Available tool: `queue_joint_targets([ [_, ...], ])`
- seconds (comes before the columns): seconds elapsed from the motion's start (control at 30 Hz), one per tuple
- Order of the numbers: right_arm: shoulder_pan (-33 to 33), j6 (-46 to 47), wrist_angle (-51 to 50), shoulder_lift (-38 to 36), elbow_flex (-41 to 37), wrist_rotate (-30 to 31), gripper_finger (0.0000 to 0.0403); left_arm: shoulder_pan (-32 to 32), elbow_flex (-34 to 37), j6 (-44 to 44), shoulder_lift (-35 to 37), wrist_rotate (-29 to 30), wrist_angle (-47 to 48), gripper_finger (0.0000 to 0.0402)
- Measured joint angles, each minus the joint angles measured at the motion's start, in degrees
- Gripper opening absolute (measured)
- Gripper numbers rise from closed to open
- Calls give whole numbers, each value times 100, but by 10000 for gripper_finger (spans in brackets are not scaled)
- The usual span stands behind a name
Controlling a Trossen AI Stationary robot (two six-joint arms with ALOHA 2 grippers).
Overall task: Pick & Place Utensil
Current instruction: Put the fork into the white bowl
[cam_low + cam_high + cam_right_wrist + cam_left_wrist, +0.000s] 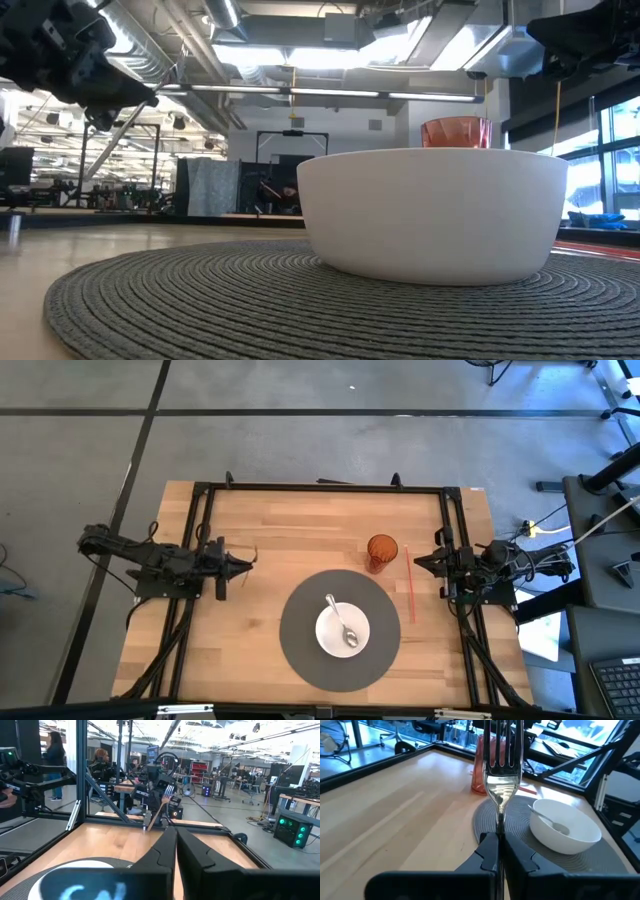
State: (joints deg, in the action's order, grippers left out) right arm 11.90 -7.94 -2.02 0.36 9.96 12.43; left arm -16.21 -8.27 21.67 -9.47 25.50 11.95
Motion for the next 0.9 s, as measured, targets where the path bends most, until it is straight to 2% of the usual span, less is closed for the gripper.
queue_joint_targets([
  [0.3,2,0,0,2,0,2,16,73,0,3,-71,46,-146,5],
  [0.47,1,0,1,2,-1,2,16,61,-227,-20,-657,34,-651,4],
  [0.67,1,7,18,1,-1,2,16,44,-1262,-131,-2398,141,-805,4],
  [0.9,1,15,41,2,0,2,16,-198,-3084,-573,-5313,198,-422,4],
])
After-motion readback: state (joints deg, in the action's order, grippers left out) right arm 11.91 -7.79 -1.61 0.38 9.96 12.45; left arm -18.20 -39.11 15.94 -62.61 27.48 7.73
